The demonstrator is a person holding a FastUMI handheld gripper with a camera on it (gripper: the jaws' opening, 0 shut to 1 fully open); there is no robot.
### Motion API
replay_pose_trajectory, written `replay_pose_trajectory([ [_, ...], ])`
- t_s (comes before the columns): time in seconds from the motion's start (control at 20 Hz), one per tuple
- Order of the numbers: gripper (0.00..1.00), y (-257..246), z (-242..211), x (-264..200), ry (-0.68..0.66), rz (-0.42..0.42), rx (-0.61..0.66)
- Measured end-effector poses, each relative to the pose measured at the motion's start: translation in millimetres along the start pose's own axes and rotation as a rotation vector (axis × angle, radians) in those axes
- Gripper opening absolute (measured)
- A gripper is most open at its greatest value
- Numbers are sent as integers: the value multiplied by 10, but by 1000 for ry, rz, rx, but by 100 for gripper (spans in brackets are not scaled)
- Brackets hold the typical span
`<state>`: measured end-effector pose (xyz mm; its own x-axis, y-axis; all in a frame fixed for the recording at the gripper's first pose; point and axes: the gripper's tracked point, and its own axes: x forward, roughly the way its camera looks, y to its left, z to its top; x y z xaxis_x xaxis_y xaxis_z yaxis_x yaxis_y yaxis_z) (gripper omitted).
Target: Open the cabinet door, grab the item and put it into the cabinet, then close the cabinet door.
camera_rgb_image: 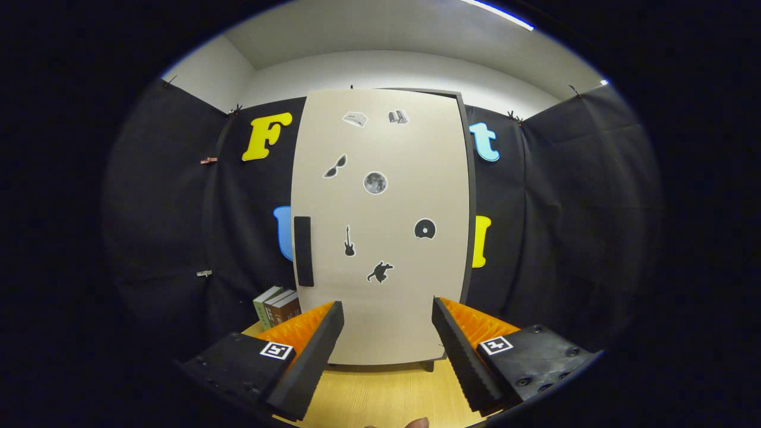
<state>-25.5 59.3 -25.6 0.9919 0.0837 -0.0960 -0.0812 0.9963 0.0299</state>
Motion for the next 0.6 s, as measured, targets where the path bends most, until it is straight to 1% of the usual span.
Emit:
replay_pose_trajectory([
  [0.6, 98, -20, 23, -27, -8, -4, -2],
])
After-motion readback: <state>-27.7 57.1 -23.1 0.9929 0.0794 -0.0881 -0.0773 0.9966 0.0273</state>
